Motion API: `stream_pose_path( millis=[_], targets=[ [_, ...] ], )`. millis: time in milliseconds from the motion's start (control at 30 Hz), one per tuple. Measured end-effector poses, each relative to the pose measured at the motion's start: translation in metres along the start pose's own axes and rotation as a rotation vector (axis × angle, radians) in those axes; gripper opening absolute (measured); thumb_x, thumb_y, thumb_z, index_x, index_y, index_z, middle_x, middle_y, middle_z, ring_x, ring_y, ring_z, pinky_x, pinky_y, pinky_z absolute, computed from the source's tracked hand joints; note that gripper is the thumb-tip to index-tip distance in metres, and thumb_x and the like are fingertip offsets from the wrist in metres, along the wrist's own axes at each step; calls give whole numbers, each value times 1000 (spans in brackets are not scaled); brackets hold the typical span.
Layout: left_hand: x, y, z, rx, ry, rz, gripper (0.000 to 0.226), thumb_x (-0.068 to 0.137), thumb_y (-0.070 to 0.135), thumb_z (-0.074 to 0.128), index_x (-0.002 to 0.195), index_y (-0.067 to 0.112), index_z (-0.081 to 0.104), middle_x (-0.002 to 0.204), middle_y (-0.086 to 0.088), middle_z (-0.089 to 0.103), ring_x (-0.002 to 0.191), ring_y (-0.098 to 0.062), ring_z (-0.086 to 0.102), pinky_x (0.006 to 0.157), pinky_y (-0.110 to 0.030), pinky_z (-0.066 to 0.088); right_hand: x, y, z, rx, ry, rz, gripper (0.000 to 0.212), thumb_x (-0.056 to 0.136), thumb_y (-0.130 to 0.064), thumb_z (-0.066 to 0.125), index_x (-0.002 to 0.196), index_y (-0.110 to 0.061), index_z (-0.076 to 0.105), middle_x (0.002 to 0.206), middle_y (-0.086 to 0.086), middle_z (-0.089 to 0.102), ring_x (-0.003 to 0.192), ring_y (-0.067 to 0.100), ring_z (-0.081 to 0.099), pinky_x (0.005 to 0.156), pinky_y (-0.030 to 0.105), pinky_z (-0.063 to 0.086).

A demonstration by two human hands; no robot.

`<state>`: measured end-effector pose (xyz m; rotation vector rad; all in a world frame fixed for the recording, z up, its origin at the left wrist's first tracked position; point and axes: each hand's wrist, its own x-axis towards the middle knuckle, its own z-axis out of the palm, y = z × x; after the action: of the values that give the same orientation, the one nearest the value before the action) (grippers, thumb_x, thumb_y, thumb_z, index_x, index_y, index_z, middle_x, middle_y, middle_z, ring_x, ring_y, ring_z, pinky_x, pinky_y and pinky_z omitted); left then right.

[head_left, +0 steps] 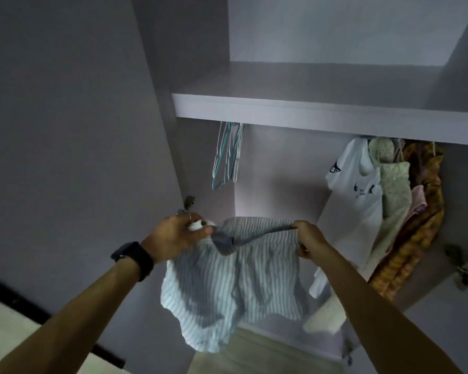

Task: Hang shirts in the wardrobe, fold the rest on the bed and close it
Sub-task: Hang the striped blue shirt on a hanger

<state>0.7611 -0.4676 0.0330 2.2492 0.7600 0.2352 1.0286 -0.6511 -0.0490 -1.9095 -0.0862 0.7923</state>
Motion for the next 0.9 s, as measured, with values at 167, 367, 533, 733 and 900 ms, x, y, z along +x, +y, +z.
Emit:
stream_pose_path(
  millis=[167,367,533,733,900],
  targets=[
    [17,4,-37,758,427,308,34,92,58,57,105,32,74,106,1,60,101,-29,58,84,-41,45,0,-38,41,-187,-169,-100,29,92,-36,64,110,-14,68,110,5,66,100,24,62,80,35,52],
    [65,18,-58,1369,299,246,55,106,33,29,158,29,13,166,-11,3,152,-33,-15,107,-61,-29,19,-92,94,-490,-88,-413,43,98,-42,54,125,-9,61,128,9,63,111,27,59,97,33,45],
    [94,-17,-67,1568,321,75,63,105,36,19,156,23,-16,157,-19,-32,139,-45,-38,95,-65,-39,68,-122,137,-504,65,-560,53,101,-42,49,145,-14,42,146,9,51,128,30,53,101,31,42],
    [107,-44,-66,1726,418,87,61,106,40,14,158,13,-4,161,-23,-21,144,-49,-27,93,-63,-38,111,-125,170,-399,225,-574,40,101,-35,52,137,-17,54,135,10,61,120,34,59,98,34,48],
    [112,-54,-66,1725,530,116,59,107,46,13,159,18,12,165,-16,-12,148,-43,-19,108,-59,-26,131,-118,188,-345,268,-643,14,89,-15,60,88,-17,73,104,11,74,98,32,67,84,27,51]
  ],
)
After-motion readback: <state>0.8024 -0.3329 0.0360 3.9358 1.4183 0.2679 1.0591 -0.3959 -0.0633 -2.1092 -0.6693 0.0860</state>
